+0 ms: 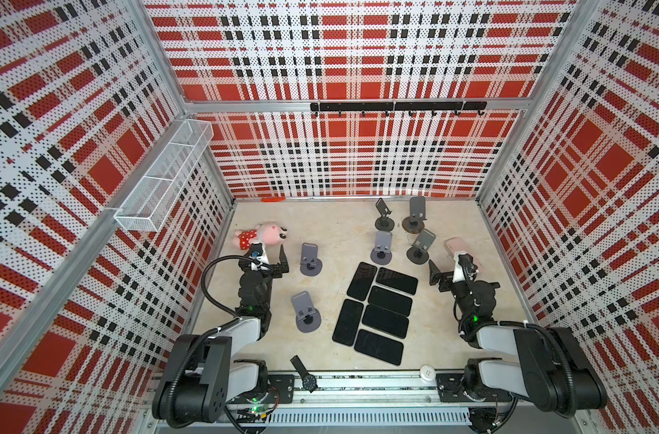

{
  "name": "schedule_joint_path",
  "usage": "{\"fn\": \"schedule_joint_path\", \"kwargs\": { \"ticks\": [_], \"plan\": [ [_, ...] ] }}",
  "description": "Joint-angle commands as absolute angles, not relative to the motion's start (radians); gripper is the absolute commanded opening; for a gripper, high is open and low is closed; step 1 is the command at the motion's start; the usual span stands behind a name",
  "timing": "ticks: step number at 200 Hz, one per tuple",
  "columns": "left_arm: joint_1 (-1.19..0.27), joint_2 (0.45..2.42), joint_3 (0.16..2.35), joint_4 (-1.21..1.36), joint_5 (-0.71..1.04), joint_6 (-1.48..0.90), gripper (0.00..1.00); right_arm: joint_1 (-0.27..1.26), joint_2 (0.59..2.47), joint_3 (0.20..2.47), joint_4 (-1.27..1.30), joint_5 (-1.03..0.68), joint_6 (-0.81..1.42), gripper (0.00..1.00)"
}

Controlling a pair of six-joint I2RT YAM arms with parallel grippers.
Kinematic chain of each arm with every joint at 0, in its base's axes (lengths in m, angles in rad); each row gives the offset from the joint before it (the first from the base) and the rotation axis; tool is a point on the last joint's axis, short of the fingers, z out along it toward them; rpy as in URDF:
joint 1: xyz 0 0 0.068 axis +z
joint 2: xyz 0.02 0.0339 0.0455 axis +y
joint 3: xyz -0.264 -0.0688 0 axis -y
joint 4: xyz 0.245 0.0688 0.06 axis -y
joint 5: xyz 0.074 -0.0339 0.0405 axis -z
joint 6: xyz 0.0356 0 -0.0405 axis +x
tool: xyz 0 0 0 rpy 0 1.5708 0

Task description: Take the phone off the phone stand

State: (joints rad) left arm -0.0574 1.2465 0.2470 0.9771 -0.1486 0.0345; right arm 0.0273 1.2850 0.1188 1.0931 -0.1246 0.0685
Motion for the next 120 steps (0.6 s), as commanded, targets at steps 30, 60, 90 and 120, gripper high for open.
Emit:
{"fn": "schedule_joint_path", "kwargs": {
  "ticks": [30,60,90,120],
  "plan": [
    [-0.046,1.281,0.213,1.082,-0.136,0.014,0.98,0.000,1.304,0.147,1.137,-0.125,0.084,1.00],
    [-0.043,1.304,0.212,1.099,-0.129,0.005,0.98,-0.002,1.307,0.155,1.124,-0.130,0.085,1.00],
    [-0.042,1.318,0.207,1.119,-0.126,-0.002,0.98,-0.001,1.309,0.161,1.118,-0.128,0.085,1.00],
    [-0.038,1.342,0.198,1.151,-0.124,-0.017,0.98,-0.002,1.316,0.175,1.098,-0.127,0.085,1.00]
  ]
}}
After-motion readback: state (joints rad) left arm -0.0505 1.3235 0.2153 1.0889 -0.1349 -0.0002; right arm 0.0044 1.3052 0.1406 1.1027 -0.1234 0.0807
